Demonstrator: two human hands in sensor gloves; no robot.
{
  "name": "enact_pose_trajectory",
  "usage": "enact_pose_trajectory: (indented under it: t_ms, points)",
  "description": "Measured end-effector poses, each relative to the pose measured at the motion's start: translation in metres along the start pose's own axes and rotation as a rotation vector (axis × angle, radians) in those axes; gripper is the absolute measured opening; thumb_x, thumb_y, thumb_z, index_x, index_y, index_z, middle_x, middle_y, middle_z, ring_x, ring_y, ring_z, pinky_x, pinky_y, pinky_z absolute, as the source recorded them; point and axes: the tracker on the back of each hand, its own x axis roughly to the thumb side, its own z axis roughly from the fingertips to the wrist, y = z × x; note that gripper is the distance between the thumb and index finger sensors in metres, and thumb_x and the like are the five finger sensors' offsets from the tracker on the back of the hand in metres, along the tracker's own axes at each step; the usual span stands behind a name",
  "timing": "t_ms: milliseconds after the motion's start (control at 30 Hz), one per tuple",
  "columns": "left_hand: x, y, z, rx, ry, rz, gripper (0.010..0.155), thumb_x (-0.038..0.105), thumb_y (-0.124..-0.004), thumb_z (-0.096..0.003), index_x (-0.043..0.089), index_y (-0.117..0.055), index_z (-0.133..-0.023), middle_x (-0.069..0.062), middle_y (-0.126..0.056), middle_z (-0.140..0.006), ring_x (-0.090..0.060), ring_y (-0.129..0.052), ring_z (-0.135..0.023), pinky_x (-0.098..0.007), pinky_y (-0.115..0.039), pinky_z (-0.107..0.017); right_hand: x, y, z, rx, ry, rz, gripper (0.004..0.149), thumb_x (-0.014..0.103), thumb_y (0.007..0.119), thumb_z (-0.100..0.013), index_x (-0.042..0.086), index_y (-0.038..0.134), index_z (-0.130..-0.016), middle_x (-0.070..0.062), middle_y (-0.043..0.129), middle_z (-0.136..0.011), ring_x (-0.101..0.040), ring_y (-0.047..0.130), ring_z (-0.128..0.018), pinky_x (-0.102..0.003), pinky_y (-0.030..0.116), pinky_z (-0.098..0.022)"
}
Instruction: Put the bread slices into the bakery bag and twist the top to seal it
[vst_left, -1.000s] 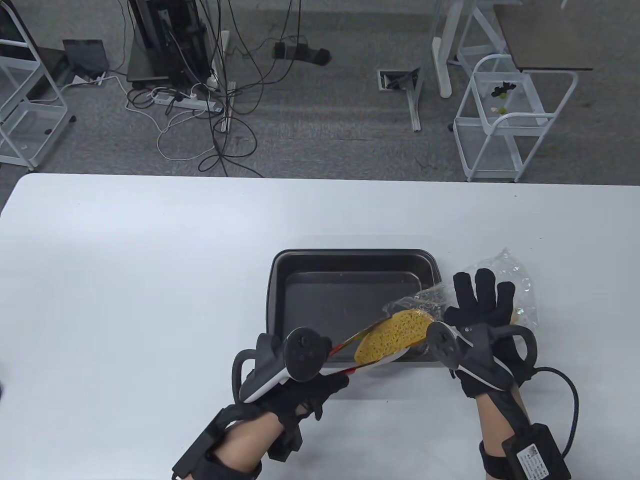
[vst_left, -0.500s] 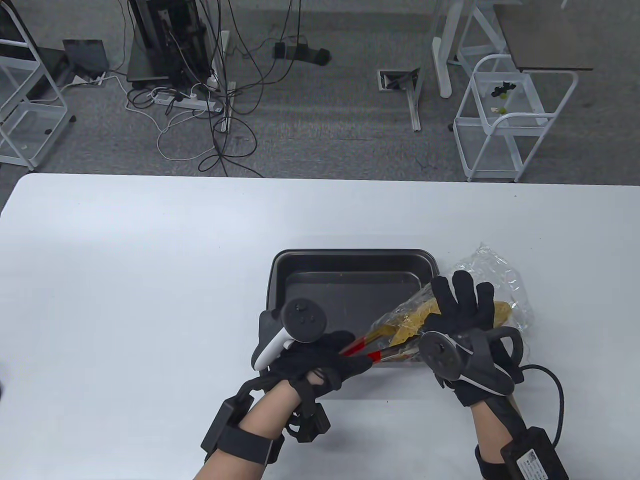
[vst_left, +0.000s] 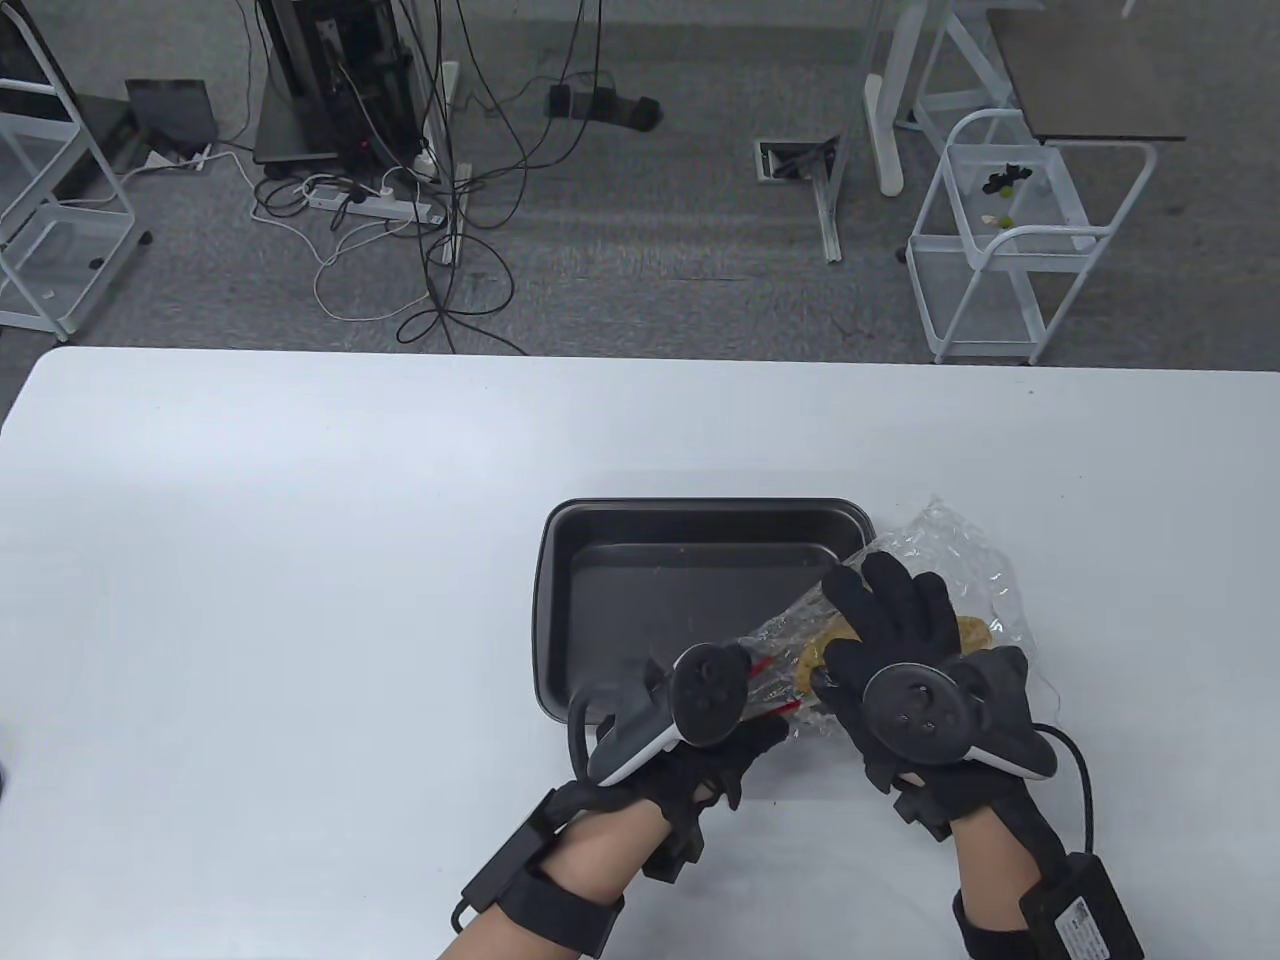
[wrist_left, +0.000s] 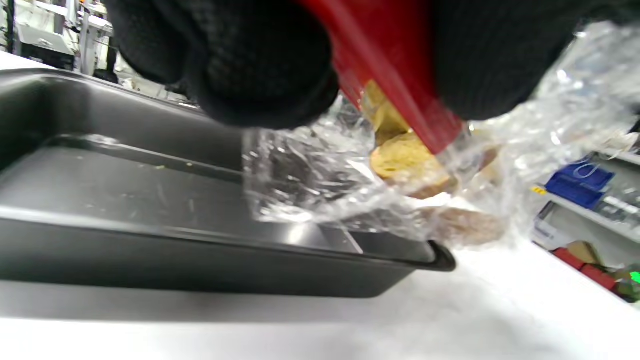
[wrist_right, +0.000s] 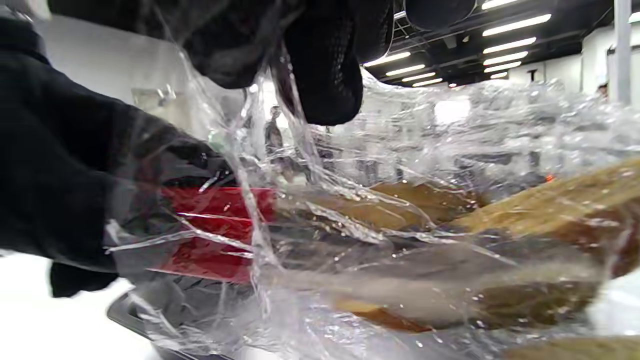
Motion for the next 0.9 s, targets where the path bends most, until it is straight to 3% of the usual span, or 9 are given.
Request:
enact_pose_trajectory:
  t_ms: [67,300,400,633,900]
  points:
    - [0.004,-0.001,-0.001,0.006,-0.038,-0.004,0.077,0.066,-0.089,-0.0402,0.021,-0.074,-0.101,-0.007,-0.098,-0.076,-0.017,-0.101,-0.042,-0.051,-0.076,-0.072,-0.001,0.001,0.000,0.012,-0.021,-0.051,0.045,0.032,0.081,-0.047,-0.006,0.091,-0.068,-0.027,0.056,-0.115,-0.063,0.042,-0.103,-0.077,0.033,-0.069]
    - [0.023,0.000,-0.001,0.093,-0.138,-0.261,0.077,0.065,-0.090,-0.0385,0.025,-0.073,-0.102,-0.006,-0.097,-0.078,-0.018,-0.101,-0.045,-0.052,-0.073,-0.074,-0.004,0.002,-0.002,0.081,-0.119,-0.258,0.045,0.032,0.082,-0.048,-0.005,0.090,-0.072,-0.028,0.053,-0.116,-0.064,0.040,-0.103,-0.077,0.032,-0.069]
    - [0.025,0.000,-0.006,0.049,-0.136,-0.269,0.078,0.065,-0.089,-0.0385,0.026,-0.071,-0.103,-0.007,-0.096,-0.079,-0.018,-0.101,-0.047,-0.053,-0.072,-0.075,-0.005,0.003,-0.002,0.111,-0.130,-0.266,0.045,0.032,0.083,-0.047,-0.005,0.091,-0.072,-0.027,0.053,-0.116,-0.065,0.039,-0.103,-0.078,0.032,-0.068]
    - [0.004,0.000,-0.034,-0.199,-0.023,0.014,0.081,0.069,-0.082,-0.0411,0.020,-0.070,-0.104,-0.009,-0.097,-0.077,-0.016,-0.102,-0.043,-0.054,-0.073,-0.074,-0.008,0.002,-0.001,0.164,-0.161,-0.319,0.044,0.033,0.084,-0.047,-0.005,0.092,-0.070,-0.026,0.053,-0.117,-0.065,0.039,-0.103,-0.078,0.032,-0.068]
    - [-0.006,-0.001,-0.042,-0.319,0.033,0.185,0.082,0.071,-0.079,-0.0423,0.017,-0.071,-0.103,-0.011,-0.098,-0.078,-0.018,-0.105,-0.042,-0.054,-0.072,-0.073,-0.017,0.002,-0.002,0.147,-0.076,-0.256,0.044,0.032,0.083,-0.048,-0.004,0.092,-0.072,-0.028,0.053,-0.116,-0.066,0.038,-0.103,-0.078,0.031,-0.068]
